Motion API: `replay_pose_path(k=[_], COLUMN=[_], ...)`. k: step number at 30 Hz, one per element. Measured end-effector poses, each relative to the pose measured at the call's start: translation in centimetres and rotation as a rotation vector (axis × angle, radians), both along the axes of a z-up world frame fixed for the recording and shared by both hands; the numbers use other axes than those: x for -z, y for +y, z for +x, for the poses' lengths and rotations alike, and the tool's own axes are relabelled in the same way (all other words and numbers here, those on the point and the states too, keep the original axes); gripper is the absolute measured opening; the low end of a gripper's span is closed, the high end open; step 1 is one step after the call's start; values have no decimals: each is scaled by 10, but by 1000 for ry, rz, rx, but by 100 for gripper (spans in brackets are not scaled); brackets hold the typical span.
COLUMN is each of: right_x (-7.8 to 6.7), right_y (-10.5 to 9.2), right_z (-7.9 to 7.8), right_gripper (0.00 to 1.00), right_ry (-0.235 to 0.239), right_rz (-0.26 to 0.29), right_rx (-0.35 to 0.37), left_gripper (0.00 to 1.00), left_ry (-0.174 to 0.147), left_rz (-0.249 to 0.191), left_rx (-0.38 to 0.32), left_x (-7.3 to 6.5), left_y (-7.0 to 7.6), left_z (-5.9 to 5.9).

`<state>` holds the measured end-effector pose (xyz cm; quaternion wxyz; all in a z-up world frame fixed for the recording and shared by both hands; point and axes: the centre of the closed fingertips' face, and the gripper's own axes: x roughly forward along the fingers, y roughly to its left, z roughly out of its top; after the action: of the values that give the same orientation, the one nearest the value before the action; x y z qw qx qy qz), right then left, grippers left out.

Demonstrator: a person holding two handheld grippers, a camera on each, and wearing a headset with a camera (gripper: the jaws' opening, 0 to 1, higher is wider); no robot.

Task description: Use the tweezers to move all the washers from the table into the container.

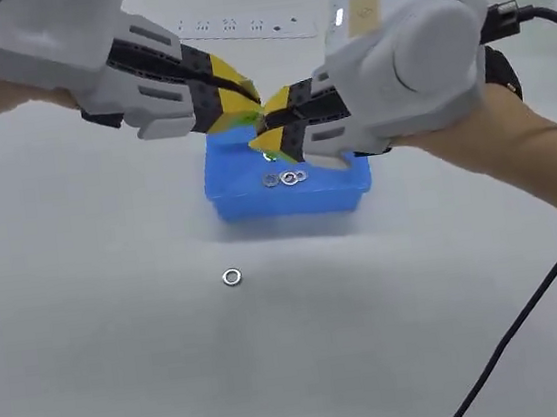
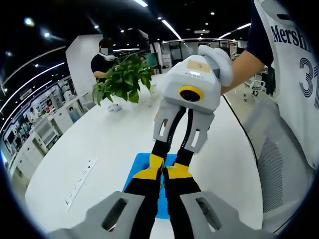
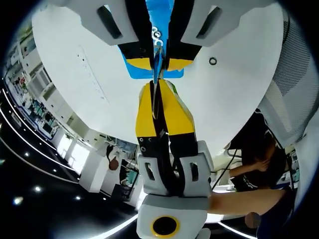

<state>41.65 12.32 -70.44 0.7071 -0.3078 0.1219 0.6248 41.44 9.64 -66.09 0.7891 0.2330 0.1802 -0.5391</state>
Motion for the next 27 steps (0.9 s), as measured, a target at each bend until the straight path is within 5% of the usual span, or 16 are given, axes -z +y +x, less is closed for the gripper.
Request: replay_pose_path(k=[8, 17, 27], right_x=[25, 49, 61], right_y=[1, 5, 0], right_z=[14, 15, 16], right_gripper=[10, 10, 10], right_ry=[35, 75, 104], right_rz=[-25, -44, -51], right_rx=[14, 12, 25], left_gripper=[7, 7, 7], left_ry=[44, 98, 136], left_rz=[15, 28, 4], left_rx=[17, 0, -13], left_x=[25, 48, 60], left_y=[1, 4, 1], left_z=[13, 13, 17])
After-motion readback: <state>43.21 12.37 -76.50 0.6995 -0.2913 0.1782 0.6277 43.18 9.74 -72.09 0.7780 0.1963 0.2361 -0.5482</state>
